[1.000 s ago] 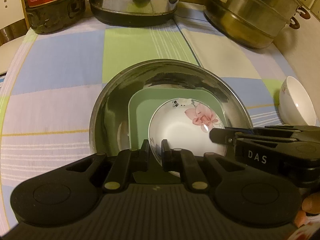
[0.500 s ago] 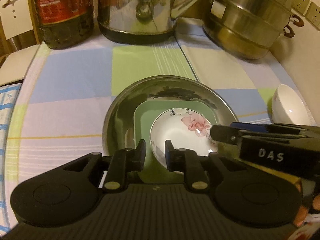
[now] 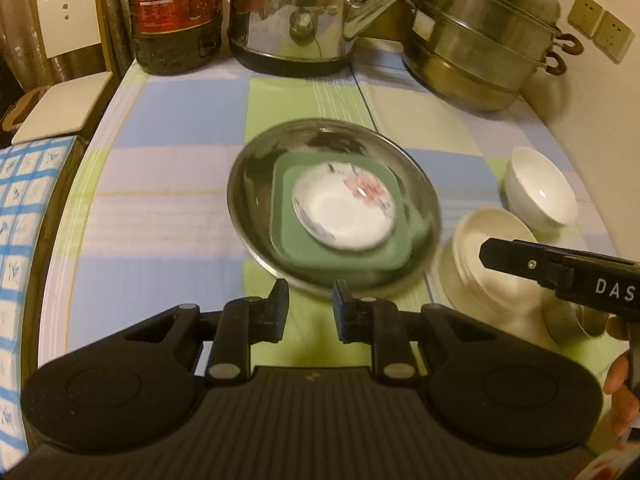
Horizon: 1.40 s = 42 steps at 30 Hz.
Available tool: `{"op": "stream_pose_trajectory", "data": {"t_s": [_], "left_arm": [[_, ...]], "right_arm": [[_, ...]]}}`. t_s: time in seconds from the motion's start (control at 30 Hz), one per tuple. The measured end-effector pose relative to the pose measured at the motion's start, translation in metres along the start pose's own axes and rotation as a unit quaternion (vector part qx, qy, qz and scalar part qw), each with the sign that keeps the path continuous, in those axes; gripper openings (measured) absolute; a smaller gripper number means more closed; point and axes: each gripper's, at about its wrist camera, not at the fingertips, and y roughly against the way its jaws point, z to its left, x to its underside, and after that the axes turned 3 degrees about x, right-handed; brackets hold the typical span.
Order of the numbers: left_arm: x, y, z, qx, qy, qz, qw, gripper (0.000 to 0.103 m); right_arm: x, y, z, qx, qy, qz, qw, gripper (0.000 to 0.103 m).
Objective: Organize plates and bowls
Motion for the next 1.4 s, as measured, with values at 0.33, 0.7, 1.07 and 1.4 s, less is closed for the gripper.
{"op": "stream_pose_trajectory", "data": {"t_s": [0.33, 0.7, 1.07, 1.4], "left_arm": [[0.051, 0.045, -0.044, 0.002, -0.001, -0.004, 1.0, 0.025], [0.104, 0.081, -0.093, 0.001, -0.002, -0.015, 0.9999, 0.025], [0.143, 0.102, -0.145, 0.009, -0.019, -0.029, 0.9993, 0.025], [0.158, 0.109, -0.187, 0.021, -0.042, -0.034, 0.9983, 0.025]], "right_arm": [[0.042, 0.067, -0.016, -0.016, 0.003, 0.005, 1.0, 0.055], [0.084, 0.127, -0.045, -0.014, -0.003, 0.012, 1.0, 0.064], [0.115, 0.18, -0.069, 0.009, 0.019, 0.011, 1.0, 0.064], [0.133, 0.212, -0.098, 0.046, 0.013, 0.001, 0.999, 0.064]]}}
